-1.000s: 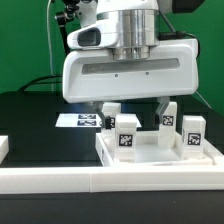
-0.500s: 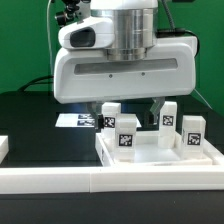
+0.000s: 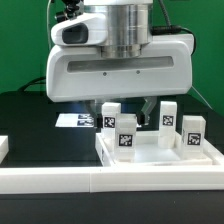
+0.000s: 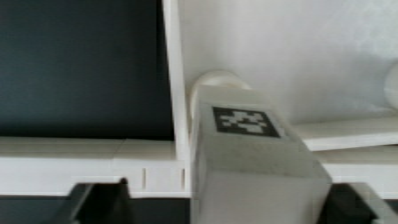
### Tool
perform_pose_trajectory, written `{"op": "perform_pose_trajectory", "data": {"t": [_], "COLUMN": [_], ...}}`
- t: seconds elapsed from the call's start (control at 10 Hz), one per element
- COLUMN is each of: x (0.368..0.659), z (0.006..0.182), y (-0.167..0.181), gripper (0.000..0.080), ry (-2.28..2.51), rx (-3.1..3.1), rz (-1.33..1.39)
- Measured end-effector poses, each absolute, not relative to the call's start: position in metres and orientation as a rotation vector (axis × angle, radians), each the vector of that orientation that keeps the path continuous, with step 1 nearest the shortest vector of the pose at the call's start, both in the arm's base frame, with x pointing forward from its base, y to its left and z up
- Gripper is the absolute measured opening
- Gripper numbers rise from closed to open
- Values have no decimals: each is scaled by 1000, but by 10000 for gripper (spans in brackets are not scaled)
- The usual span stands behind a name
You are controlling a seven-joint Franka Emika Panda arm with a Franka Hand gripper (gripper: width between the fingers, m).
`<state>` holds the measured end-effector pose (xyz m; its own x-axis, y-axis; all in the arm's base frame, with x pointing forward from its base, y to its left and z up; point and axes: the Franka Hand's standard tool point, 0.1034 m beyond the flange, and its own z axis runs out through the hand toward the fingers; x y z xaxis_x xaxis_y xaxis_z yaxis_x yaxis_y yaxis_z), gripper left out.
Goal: Assemble square table
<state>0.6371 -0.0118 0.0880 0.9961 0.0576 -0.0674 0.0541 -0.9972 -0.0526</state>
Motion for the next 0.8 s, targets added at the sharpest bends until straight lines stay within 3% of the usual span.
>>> {"op": "perform_pose_trajectory", "data": {"t": [0.2,0.8], "x": [637,637], "z": [88,87], "y": [-12,-10], "gripper": [290,290], "ry": [-75,505], "rx": [-3088,-3062], "rz": [106,96]}}
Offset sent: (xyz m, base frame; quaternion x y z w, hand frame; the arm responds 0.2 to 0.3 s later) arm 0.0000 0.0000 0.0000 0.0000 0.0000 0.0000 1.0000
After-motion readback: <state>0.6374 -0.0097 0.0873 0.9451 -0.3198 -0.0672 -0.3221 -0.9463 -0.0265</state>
